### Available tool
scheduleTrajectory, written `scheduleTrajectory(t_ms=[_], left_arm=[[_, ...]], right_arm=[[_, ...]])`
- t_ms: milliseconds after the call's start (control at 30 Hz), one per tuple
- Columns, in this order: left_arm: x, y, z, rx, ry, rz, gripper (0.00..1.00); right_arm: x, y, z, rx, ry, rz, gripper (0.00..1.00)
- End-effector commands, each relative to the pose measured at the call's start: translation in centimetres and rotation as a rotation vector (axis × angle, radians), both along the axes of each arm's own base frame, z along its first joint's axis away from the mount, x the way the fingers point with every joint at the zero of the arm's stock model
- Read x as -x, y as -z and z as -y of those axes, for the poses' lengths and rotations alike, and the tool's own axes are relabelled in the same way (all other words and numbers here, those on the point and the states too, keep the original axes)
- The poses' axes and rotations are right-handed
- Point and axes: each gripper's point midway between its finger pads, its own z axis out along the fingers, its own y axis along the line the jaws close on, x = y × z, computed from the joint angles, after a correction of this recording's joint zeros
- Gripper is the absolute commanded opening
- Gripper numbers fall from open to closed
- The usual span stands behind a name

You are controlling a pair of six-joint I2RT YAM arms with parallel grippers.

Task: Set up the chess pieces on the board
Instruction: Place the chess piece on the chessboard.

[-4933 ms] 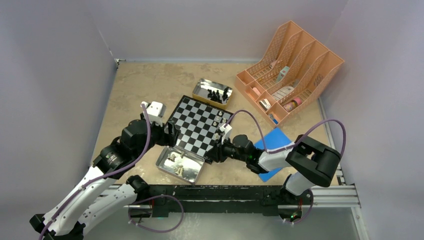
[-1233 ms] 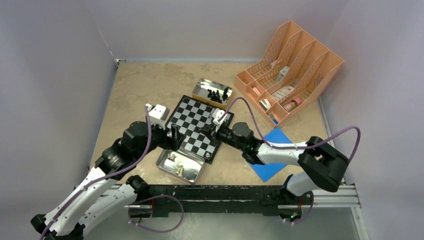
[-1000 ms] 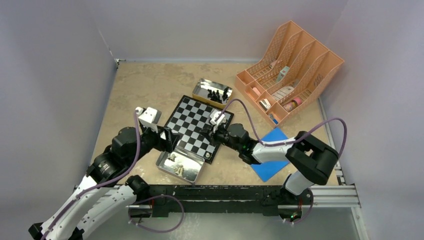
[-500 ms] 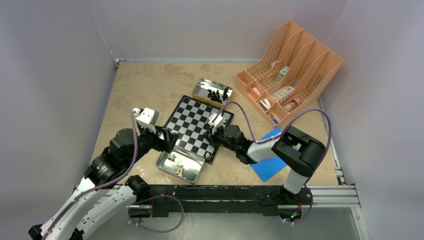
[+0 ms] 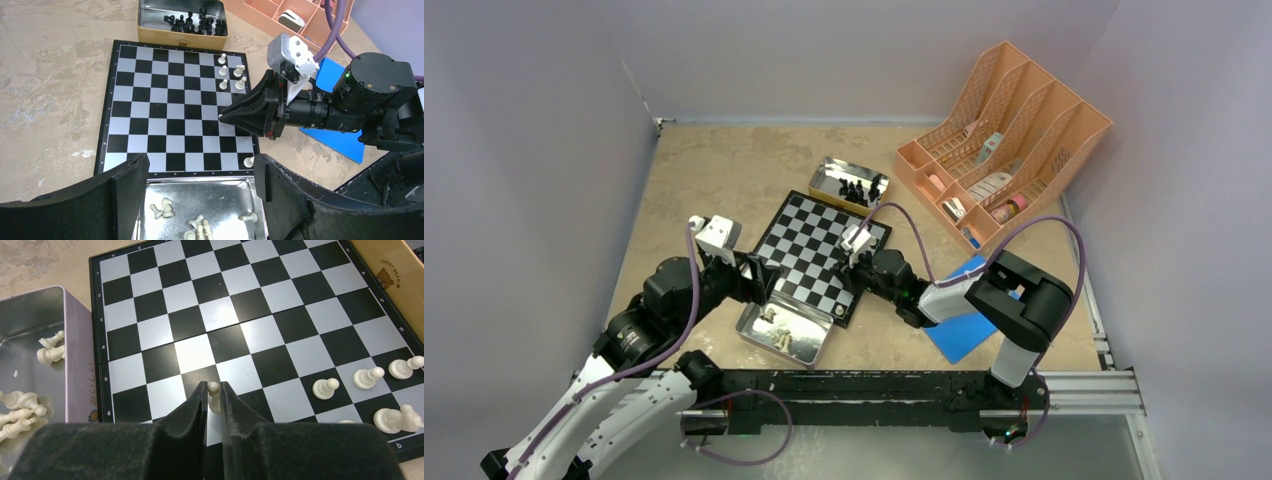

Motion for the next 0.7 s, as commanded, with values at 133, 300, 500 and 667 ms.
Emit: scheduleTrajectory(t_ms=[133, 300, 500, 667], left_arm=[[-0.2, -1.8, -0.3, 0.024, -0.015, 0.050, 0.76], [-0.2, -1.8, -0.3, 0.024, -0.015, 0.050, 0.77], [-0.2, -1.8, -0.3, 0.023, -0.015, 0.049, 0.77], [-0.2, -1.9, -0.4, 0.026, -0.016, 0.053, 0.76]], right_arm=[[-1.8, -1.5, -0.3, -0.032, 0.059, 0.044, 0.17], [-2.5, -1.8, -0.1, -0.032, 0.078, 0.057, 0.18], [-2.7, -1.5, 0.1, -0.022, 0.093, 0.052, 0.18], [-2.6, -1.6, 0.2, -0.022, 0.091, 0.051, 0.18]])
